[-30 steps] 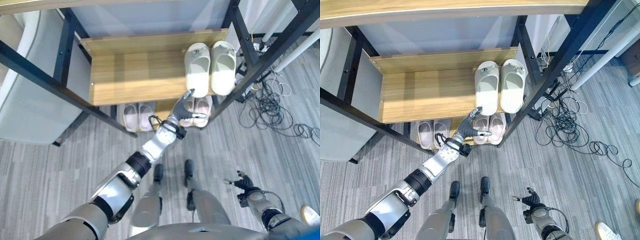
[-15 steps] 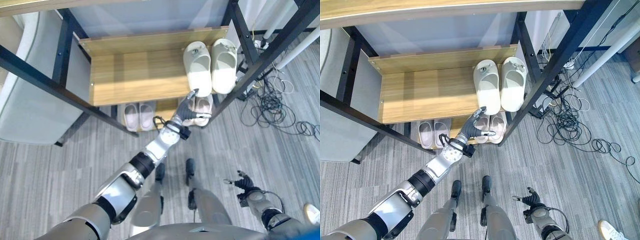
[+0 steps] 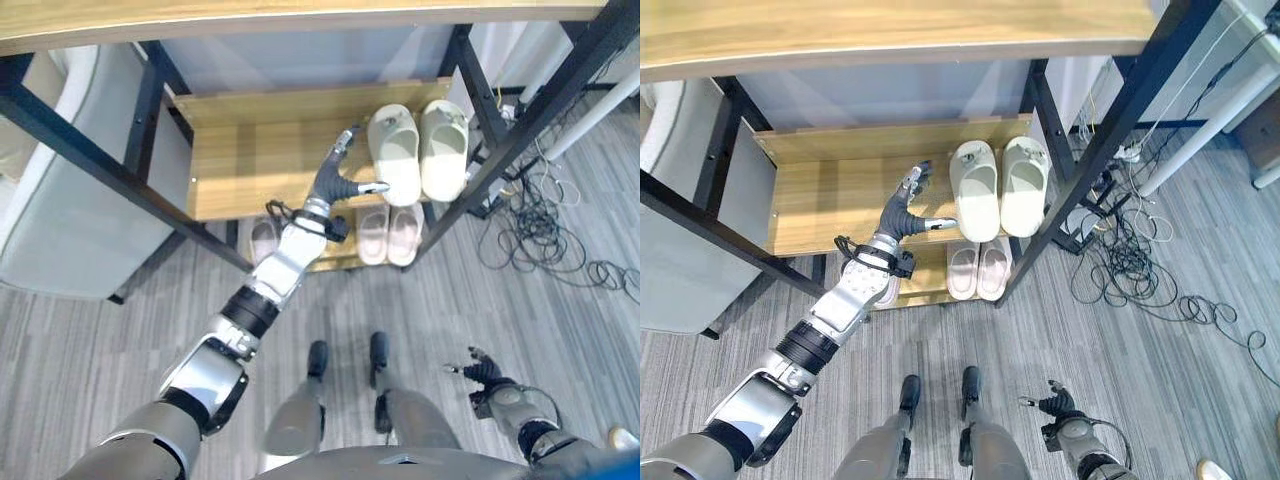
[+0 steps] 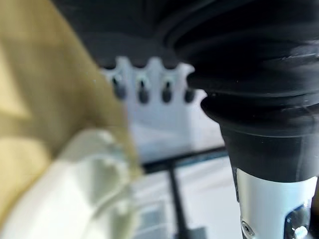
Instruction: Arrange the slippers neatly on the shoe rack.
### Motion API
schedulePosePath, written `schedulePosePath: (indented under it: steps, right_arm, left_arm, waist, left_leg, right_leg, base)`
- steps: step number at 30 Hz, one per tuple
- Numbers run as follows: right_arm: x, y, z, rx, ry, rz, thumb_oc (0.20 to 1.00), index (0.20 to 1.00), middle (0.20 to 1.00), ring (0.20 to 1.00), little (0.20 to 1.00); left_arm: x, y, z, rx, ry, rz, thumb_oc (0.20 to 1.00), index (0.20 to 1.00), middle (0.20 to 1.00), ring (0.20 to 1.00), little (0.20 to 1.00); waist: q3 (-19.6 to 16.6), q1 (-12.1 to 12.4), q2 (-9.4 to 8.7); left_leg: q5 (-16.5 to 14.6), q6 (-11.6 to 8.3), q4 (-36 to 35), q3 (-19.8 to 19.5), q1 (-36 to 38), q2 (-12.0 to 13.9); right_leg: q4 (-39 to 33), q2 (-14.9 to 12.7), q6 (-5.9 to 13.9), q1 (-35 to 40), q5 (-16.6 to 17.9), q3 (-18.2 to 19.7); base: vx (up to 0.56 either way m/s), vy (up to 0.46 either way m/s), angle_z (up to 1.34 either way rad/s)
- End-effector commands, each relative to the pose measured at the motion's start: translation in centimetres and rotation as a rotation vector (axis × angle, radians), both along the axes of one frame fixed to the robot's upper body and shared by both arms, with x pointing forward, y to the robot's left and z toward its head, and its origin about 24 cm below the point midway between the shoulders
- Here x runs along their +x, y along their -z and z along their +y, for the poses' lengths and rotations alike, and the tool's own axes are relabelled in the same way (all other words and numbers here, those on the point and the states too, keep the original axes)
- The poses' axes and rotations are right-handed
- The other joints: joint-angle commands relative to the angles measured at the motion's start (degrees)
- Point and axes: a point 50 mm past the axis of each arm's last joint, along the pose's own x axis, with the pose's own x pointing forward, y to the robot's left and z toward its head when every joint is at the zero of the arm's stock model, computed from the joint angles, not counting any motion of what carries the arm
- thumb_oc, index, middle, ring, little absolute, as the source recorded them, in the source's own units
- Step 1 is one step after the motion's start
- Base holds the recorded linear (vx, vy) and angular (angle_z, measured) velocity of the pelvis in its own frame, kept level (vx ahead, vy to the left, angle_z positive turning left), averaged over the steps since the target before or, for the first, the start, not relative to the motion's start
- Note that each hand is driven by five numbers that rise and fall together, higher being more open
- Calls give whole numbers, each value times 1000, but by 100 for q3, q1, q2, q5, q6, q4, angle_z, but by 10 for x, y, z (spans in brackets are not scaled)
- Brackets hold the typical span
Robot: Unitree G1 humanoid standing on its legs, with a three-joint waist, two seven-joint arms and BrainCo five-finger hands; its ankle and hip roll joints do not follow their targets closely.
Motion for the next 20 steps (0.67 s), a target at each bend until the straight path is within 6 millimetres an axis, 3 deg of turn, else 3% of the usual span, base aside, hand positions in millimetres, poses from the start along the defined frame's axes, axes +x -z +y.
schedulePosePath:
  steps: [1, 4, 5, 6, 14, 15, 17, 20]
  right_arm:
    - [-3, -1, -7, -2, 33, -10, 1000, 1000, 1000, 1000, 1000]
    - [-2, -1, -7, -10, 39, -15, 1000, 1000, 1000, 1000, 1000]
    - [-6, -1, -9, -18, 45, -11, 1000, 1000, 1000, 1000, 1000]
    - [-6, 0, -8, -17, 44, -10, 1000, 1000, 1000, 1000, 1000]
    - [-34, 8, -19, -56, 48, 66, 1000, 1000, 1000, 1000, 1000]
    - [-37, 7, -25, -68, 50, 75, 1000, 1000, 1000, 1000, 1000]
    - [-37, 7, -25, -70, 45, 73, 1000, 1000, 1000, 1000, 1000]
    - [-34, 5, -29, -79, 33, 67, 1000, 1000, 1000, 1000, 1000]
  left_arm:
    - [-11, 2, -1, -91, 117, 11, 1000, 1000, 1000, 1000, 1000]
    - [-31, 25, 8, -123, 200, 109, 1000, 1000, 1000, 1000, 1000]
    - [-47, 39, 29, -67, 208, 154, 1000, 1000, 1000, 1000, 1000]
    - [-47, 40, 30, -66, 207, 155, 1000, 1000, 1000, 1000, 1000]
    - [-131, 95, 129, 82, 96, 467, 1000, 1000, 1000, 1000, 1000]
    - [-145, 114, 150, 149, 37, 574, 1000, 1000, 1000, 1000, 1000]
    - [-152, 123, 160, 196, 16, 623, 1000, 1000, 1000, 1000, 1000]
    - [-173, 168, 187, 378, -74, 798, 1000, 1000, 1000, 1000, 1000]
  waist:
    - [-46, 156, 149]
    - [4, 229, 228]
    - [34, 274, 277]
    - [27, 270, 270]
    - [70, 442, 418]
    - [95, 473, 437]
    - [108, 476, 444]
    - [187, 479, 474]
  left_leg:
    - [-436, 19, 253, -123, -371, 210]
    - [-448, 53, 273, -103, -386, 200]
    - [-462, 66, 299, -88, -406, 199]
    - [-464, 66, 300, -85, -407, 200]
    - [-457, 87, 362, -74, -502, 211]
    - [-444, 81, 370, -88, -516, 212]
    - [-440, 79, 377, -91, -529, 215]
    - [-424, 79, 394, -98, -559, 222]
  right_leg:
    - [601, -346, 387, 1, -895, 76]
    - [584, -363, 397, -11, -858, 86]
    - [582, -361, 401, -29, -846, 104]
    - [582, -361, 401, -30, -846, 106]
    - [604, -329, 386, -84, -841, 173]
    - [613, -321, 385, -92, -844, 170]
    - [623, -318, 384, -105, -847, 168]
    - [655, -321, 378, -156, -859, 184]
  base:
    - [0, 0, 0]
    - [-39, 25, 2]
    - [0, 0, 0]
    - [-21, 20, -12]
    - [-4, 8, -5]
    - [0, 0, 0]
    - [0, 0, 0]
    - [0, 0, 0]
